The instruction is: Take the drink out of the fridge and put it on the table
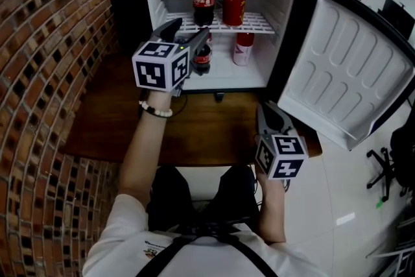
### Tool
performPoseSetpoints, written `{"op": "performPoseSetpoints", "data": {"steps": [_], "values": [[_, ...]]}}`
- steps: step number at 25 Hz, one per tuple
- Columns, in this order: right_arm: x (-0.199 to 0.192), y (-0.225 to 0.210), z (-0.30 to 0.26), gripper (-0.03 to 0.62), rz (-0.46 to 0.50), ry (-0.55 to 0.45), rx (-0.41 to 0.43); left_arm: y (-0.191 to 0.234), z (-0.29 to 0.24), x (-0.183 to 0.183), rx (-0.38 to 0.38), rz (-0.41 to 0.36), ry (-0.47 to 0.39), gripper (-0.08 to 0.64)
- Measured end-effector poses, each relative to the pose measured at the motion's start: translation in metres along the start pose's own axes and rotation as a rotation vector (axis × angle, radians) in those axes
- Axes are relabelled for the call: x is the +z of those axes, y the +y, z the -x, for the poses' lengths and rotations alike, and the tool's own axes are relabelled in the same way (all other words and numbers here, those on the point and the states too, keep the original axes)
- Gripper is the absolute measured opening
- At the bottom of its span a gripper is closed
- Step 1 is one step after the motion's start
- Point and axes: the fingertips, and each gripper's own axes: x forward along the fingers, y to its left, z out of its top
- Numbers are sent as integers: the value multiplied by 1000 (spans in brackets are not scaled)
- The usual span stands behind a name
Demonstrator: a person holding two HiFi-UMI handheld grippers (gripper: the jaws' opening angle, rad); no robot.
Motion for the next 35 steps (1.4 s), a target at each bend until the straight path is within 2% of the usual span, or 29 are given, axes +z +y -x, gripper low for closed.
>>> {"op": "performPoseSetpoints", "data": {"steps": [3,12,23,28,30,35], "values": [[-2,-2,2,-11,-4,1,-4,8,-22,11,5,4,13,367],[-8,-13,1,-11,-13,11,-19,27,-75,32,36,-20,57,422],[-12,-19,-1,-11,-19,15,-25,53,-126,22,39,42,142,419],[-16,-22,0,-11,-25,23,-33,48,-130,23,8,34,167,363],[-15,-21,1,-11,-27,20,-34,47,-130,23,12,31,166,320],[-17,-20,2,-11,-30,18,-31,48,-128,25,19,50,157,306]]}}
